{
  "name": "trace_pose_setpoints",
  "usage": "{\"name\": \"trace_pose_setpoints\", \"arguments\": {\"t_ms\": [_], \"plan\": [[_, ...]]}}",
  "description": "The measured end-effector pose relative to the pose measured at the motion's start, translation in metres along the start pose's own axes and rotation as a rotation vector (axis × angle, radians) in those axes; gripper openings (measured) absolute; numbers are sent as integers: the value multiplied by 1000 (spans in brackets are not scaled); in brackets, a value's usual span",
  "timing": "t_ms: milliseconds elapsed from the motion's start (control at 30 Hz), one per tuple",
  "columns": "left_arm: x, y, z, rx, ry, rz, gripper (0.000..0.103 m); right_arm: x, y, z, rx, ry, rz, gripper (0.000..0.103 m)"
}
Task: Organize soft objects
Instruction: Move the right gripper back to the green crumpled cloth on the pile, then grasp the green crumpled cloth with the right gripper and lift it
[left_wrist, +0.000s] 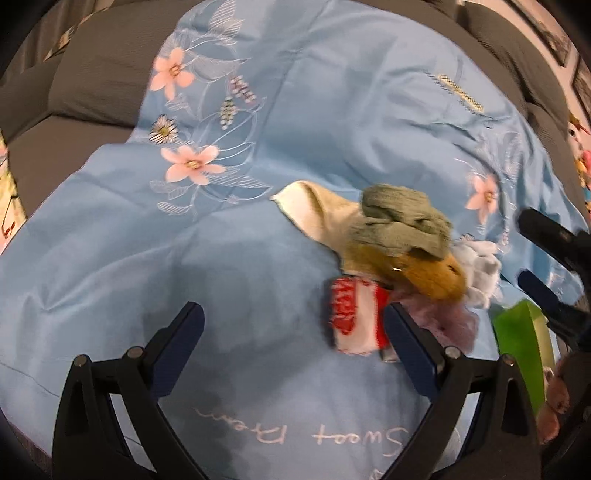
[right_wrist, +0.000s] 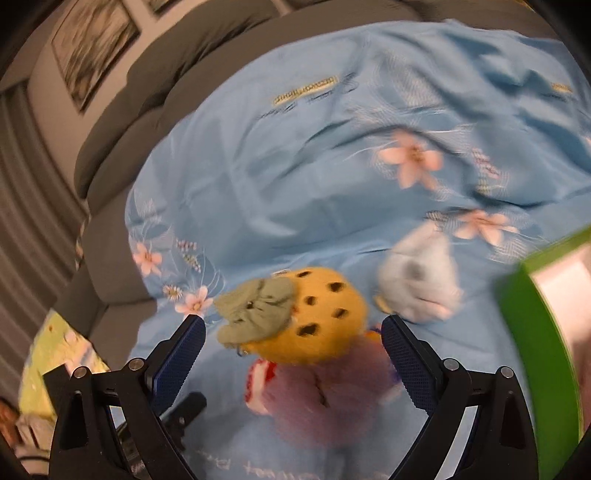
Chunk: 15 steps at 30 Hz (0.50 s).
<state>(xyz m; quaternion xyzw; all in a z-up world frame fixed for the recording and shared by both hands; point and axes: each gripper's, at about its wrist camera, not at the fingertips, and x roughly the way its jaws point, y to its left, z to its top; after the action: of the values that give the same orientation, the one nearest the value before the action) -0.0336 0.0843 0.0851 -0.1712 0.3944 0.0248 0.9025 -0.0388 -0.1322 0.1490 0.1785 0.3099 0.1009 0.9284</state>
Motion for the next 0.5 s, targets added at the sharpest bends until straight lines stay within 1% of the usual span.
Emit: {"name": "trace_pose_setpoints", "arguments": {"t_ms": [67,133,200,233,267,300,333,367,400,433,467,500], "plan": [[1,3,3,-12,16,2,97,25,15,4,-33,27,-2,97],[-1,8,6,-32,7,-3,97,56,27,8,-48,73,-14,97],[-3,11,8,-50,-1,1,97,76,32,10,-44,98,-27,93],[-5,14,9,-63,-6,3,97,90,35,10,-44,115,-36,83],[-5,14,10,-70,-7,3,97,99,37,9,-43,124,-52,68],[-5,15,10,-75,-4,-1,97,105,39,10,-46,132,-66,62],[-6,15,10,-77,-2,-8,97,113,41,10,-52,146,-82,50],[-6,16,11,-80,-2,-13,97,118,41,10,-53,154,-89,41],[-7,16,11,-84,-3,-19,97,121,39,9,-46,156,-91,37],[-8,17,11,-87,-6,-22,97,122,37,9,-34,154,-89,27],[-10,18,12,-88,-10,-27,97,121,36,9,-22,156,-92,20],[-11,18,13,-88,-14,-30,97,119,34,9,-13,157,-92,19]]}}
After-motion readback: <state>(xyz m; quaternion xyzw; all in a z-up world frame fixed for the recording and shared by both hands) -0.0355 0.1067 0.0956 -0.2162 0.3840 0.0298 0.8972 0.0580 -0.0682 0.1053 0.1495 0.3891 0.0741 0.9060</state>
